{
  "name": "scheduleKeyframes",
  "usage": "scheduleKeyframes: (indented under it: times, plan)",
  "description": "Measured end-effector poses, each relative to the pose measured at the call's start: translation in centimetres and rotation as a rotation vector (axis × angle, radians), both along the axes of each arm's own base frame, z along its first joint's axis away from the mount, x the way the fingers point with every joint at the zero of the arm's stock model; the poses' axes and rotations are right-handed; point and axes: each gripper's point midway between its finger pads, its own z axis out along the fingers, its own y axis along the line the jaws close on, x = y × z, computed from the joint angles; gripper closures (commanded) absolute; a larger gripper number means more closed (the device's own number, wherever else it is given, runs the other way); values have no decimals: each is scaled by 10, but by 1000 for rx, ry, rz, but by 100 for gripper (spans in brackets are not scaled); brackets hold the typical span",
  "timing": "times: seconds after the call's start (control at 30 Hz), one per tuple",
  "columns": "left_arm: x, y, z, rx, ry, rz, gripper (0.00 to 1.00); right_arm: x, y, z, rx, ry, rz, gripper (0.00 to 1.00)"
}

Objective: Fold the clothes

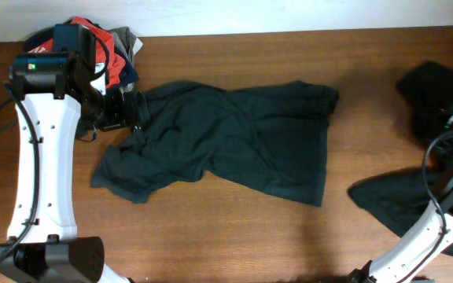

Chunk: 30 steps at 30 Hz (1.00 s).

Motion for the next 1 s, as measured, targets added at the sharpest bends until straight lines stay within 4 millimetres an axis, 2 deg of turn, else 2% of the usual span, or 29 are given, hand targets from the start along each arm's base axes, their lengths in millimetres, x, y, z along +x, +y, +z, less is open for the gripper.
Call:
scheduleKeyframes:
  times: [0.1, 0.23, 0.33, 0.47, 0.53, 0.67, 0.8, 0.9, 1.0]
  plan:
    - [0, 0, 0, 0, 0, 0, 1, -9, -12, 13, 24, 3, -62, 95]
    - [3, 0, 1, 0, -11, 0, 1, 6, -25, 51, 9, -79, -127, 90]
    - [3, 0, 1, 0, -13, 0, 1, 16, -19, 78, 17, -131, -156, 89]
    - [4, 0, 1, 0, -16, 0, 1, 25, 26, 122, 145, -216, -137, 90]
    - [5, 0, 1, 0, -21, 0, 1, 18, 60, 143, 224, -204, -115, 91]
    - [7, 0, 2, -1, -29, 0, 1, 12, 116, 165, 319, -155, -55, 96]
    - [7, 0, 2, -1, -29, 0, 1, 8, 165, 160, 376, -48, 28, 96]
    - [7, 0, 2, 0, -29, 0, 1, 6, 187, 146, 397, 12, 66, 96]
    - [7, 0, 1, -1, -29, 0, 1, 4, 200, 124, 400, 56, 64, 96]
